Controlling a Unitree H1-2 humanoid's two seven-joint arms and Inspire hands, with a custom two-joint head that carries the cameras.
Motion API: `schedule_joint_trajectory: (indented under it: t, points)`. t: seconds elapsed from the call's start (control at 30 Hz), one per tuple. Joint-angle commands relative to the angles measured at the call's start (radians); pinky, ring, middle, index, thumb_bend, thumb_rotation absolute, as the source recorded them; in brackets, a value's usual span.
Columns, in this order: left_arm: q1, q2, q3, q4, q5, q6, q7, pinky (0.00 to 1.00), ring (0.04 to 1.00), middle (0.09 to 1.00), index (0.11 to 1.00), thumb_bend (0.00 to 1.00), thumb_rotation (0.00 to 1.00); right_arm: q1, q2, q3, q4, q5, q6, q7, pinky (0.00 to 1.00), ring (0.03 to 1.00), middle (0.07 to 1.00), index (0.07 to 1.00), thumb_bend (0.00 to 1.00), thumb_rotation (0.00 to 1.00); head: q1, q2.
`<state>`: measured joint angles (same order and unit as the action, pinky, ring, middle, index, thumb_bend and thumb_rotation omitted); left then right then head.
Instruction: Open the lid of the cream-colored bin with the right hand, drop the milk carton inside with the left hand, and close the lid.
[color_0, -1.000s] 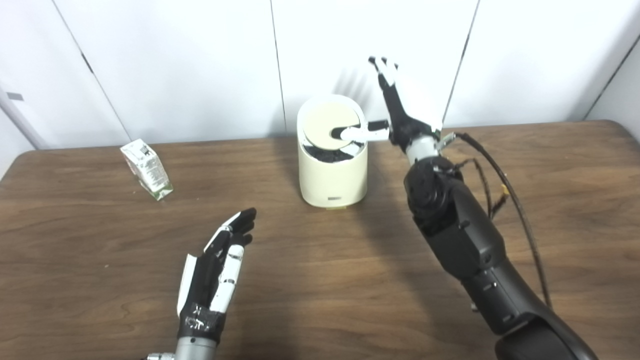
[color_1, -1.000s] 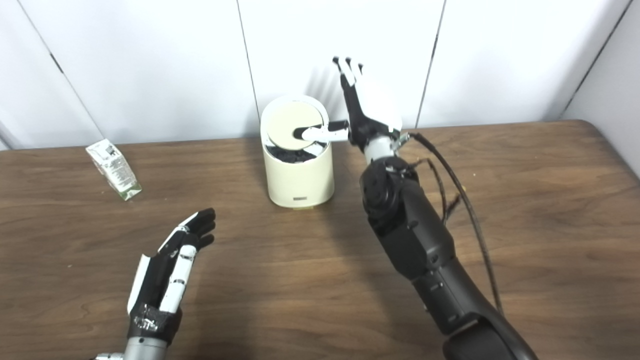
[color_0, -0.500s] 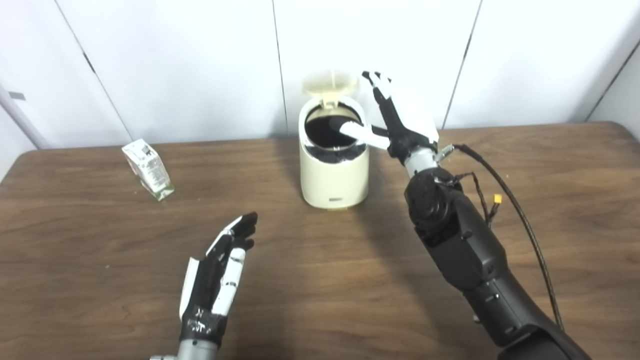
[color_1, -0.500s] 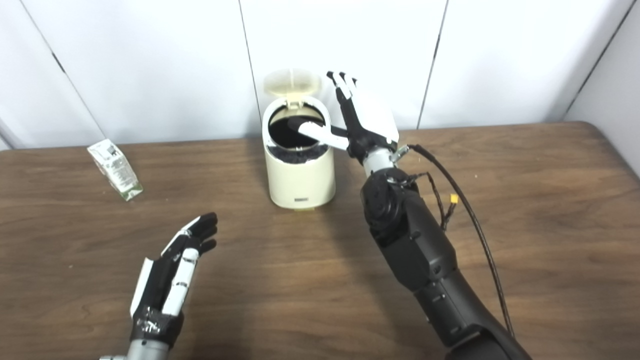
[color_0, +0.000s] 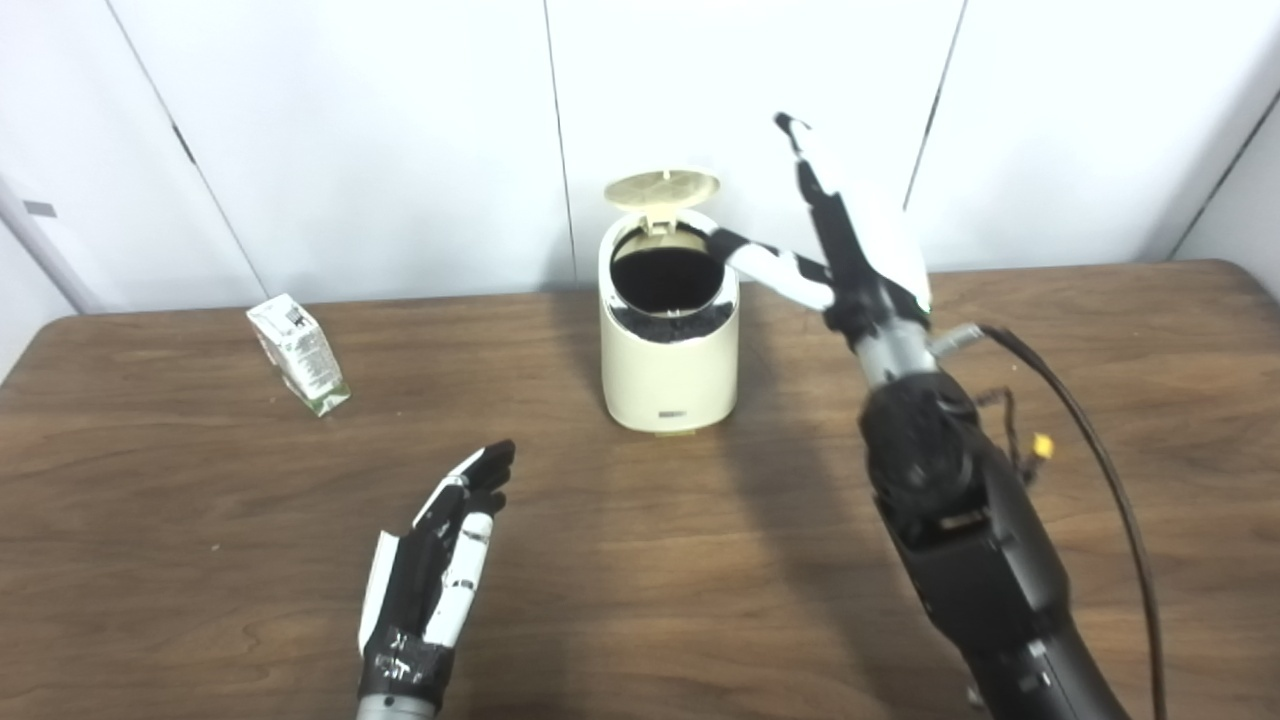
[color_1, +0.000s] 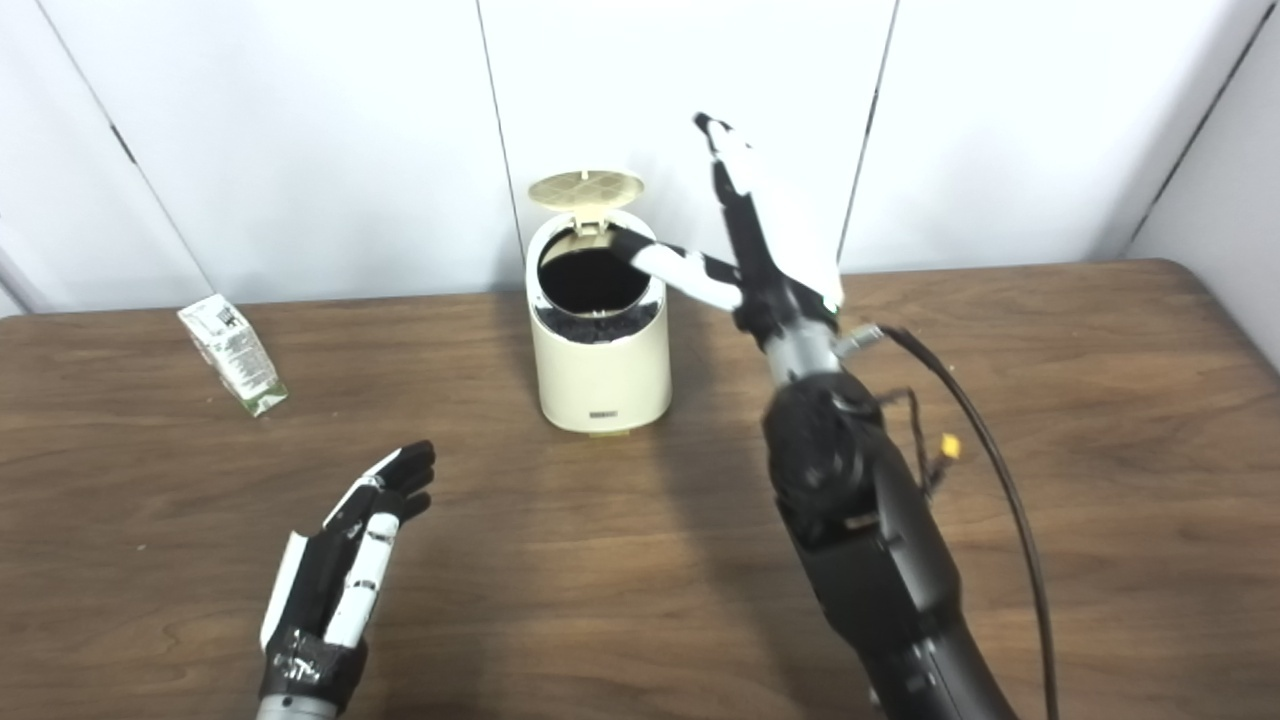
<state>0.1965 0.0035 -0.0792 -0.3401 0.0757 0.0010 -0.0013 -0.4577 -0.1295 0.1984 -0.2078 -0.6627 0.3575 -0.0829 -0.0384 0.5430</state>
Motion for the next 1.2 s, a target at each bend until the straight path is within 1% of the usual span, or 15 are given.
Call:
schedule_joint_trajectory:
  t: [0.0, 0.03, 0.07, 0.1, 0.17, 0.23, 0.3, 0.37, 0.47, 0.57, 0.63, 0.67, 0.73, 0.9, 1.17]
  points:
    - [0.002, -0.005, 0.001, -0.014, -0.004, -0.037, 0.001, 0.87, 0.880, 0.877, 0.861, 0.24, 0.79, 0.001, 0.013, -0.014, -0.073, -0.023, -0.005, -0.019, 0.90, 0.988, 1.000, 1.000, 0.80, 0.99, -0.001, 0.003]
    - [0.003, -0.005, 0.001, -0.018, -0.003, -0.029, 0.000, 0.87, 0.880, 0.876, 0.861, 0.24, 0.80, 0.025, 0.017, -0.021, -0.102, -0.024, -0.005, -0.019, 0.89, 0.980, 1.000, 1.000, 0.74, 0.99, -0.004, 0.005]
    - [0.003, -0.005, 0.001, -0.021, -0.003, -0.024, 0.000, 0.87, 0.881, 0.877, 0.863, 0.24, 0.81, 0.040, 0.021, -0.026, -0.119, -0.025, -0.007, -0.018, 0.88, 0.972, 1.000, 0.999, 0.64, 0.99, -0.004, 0.005]
    - [0.004, -0.004, 0.002, -0.023, -0.003, -0.021, 0.000, 0.87, 0.882, 0.878, 0.864, 0.24, 0.81, 0.059, 0.028, -0.037, -0.139, -0.012, -0.017, -0.022, 0.87, 0.968, 1.000, 0.998, 0.58, 0.99, -0.003, 0.004]
    - [0.003, -0.004, 0.002, -0.021, -0.006, -0.026, -0.001, 0.87, 0.880, 0.877, 0.864, 0.23, 0.82, 0.099, 0.045, -0.060, -0.170, 0.017, -0.056, -0.046, 0.79, 0.919, 0.958, 0.949, 0.40, 0.89, -0.003, 0.004]
    - [0.002, -0.005, 0.004, -0.016, -0.008, -0.042, 0.000, 0.86, 0.874, 0.874, 0.861, 0.21, 0.82, 0.144, 0.060, -0.084, -0.193, 0.052, -0.108, -0.076, 0.75, 0.880, 0.915, 0.906, 0.33, 0.82, 0.004, 0.003]
    - [0.001, -0.005, 0.006, -0.014, -0.016, -0.051, -0.001, 0.85, 0.868, 0.868, 0.851, 0.20, 0.80, 0.215, 0.078, -0.112, -0.223, 0.117, -0.177, -0.108, 0.70, 0.831, 0.858, 0.856, 0.29, 0.75, 0.004, 0.001]
    - [0.001, -0.004, 0.009, -0.012, -0.023, -0.055, -0.002, 0.85, 0.866, 0.867, 0.844, 0.19, 0.79, 0.294, 0.087, -0.135, -0.237, 0.199, -0.262, -0.125, 0.69, 0.795, 0.817, 0.817, 0.25, 0.57, 0.002, 0.002]
    - [-0.002, -0.003, 0.015, -0.007, -0.028, -0.061, -0.001, 0.84, 0.861, 0.863, 0.839, 0.19, 0.77, 0.400, 0.078, -0.149, -0.229, 0.254, -0.380, -0.138, 0.66, 0.761, 0.788, 0.775, 0.21, 0.49, 0.002, 0.000]
    - [-0.003, -0.006, 0.020, -0.006, -0.024, -0.060, 0.002, 0.83, 0.856, 0.857, 0.833, 0.19, 0.75, 0.496, 0.075, -0.164, -0.219, 0.277, -0.447, -0.145, 0.62, 0.729, 0.757, 0.745, 0.21, 0.47, -0.001, -0.001]
    - [-0.004, -0.005, 0.022, -0.004, -0.024, -0.063, 0.002, 0.83, 0.854, 0.857, 0.831, 0.19, 0.74, 0.546, 0.077, -0.178, -0.206, 0.312, -0.492, -0.150, 0.61, 0.719, 0.748, 0.733, 0.21, 0.37, -0.001, 0.000]
    - [-0.004, -0.004, 0.023, -0.001, -0.026, -0.068, 0.001, 0.83, 0.853, 0.857, 0.829, 0.19, 0.74, 0.565, 0.077, -0.184, -0.204, 0.320, -0.506, -0.150, 0.60, 0.715, 0.746, 0.730, 0.21, 0.35, 0.000, -0.001]
    - [-0.004, -0.003, 0.026, 0.002, -0.029, -0.074, 0.000, 0.83, 0.852, 0.856, 0.829, 0.19, 0.74, 0.595, 0.066, -0.194, -0.203, 0.336, -0.520, -0.136, 0.59, 0.707, 0.739, 0.726, 0.20, 0.34, -0.001, -0.001]
    - [-0.008, -0.001, 0.030, 0.010, -0.027, -0.082, 0.001, 0.81, 0.847, 0.853, 0.825, 0.19, 0.74, 0.639, 0.043, -0.218, -0.178, 0.462, -0.569, -0.083, 0.61, 0.703, 0.735, 0.725, 0.23, 0.29, -0.005, -0.004]
    - [-0.009, -0.008, 0.029, 0.025, -0.027, -0.087, 0.004, 0.81, 0.844, 0.846, 0.816, 0.19, 0.74, 0.623, 0.050, -0.260, -0.115, 0.477, -0.584, -0.068, 0.60, 0.694, 0.724, 0.710, 0.22, 0.21, -0.002, -0.017]
